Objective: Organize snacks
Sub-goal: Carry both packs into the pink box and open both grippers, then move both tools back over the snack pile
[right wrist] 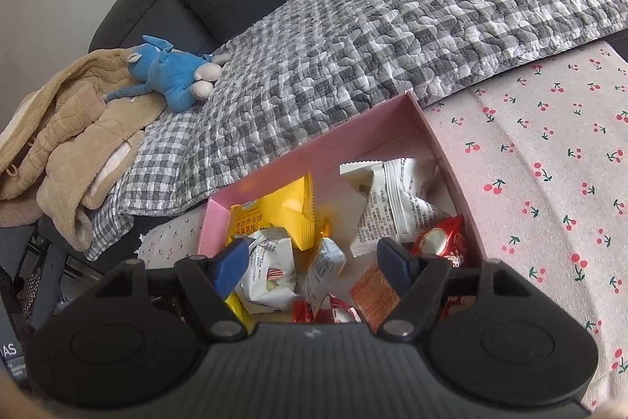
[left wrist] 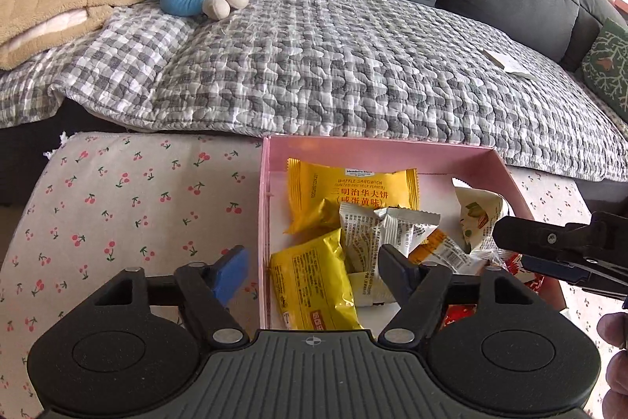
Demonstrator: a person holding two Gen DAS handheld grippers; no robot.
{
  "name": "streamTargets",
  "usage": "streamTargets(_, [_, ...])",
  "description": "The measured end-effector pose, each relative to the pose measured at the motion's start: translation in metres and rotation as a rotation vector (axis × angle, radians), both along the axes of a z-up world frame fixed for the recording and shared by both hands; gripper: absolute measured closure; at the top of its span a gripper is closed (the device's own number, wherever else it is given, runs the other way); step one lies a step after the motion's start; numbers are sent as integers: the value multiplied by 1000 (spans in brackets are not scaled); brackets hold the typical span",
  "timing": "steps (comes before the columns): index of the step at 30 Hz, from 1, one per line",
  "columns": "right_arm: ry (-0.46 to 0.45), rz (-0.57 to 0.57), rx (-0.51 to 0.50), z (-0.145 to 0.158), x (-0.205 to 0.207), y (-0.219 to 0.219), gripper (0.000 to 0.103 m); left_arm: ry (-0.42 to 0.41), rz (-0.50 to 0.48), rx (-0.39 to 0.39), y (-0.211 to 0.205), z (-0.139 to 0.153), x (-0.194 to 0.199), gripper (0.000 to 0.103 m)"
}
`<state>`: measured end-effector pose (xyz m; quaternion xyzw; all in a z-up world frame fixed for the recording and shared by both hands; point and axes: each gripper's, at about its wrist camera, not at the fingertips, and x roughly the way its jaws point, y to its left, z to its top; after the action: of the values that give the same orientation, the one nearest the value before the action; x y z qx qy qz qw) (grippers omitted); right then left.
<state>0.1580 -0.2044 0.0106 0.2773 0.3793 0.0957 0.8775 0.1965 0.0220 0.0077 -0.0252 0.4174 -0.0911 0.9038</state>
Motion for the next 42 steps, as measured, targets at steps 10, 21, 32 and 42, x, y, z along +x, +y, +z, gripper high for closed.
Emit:
streamTargets(10, [-14, -13, -36, 13, -24, -8, 17, -25, -34, -1, 4, 11, -21, 19])
streamTargets(21, [-67, 42, -219, 27, -71, 2, 5, -67, -66, 3, 17, 23, -69, 13])
streamTargets(32, [-91, 85, -305, 24, -107, 18, 0, -100, -91, 20, 29, 18, -119, 8])
streamTargets(42, [-148, 130, -389, 8, -135, 25, 0, -143, -139, 9, 41, -2, -147, 5])
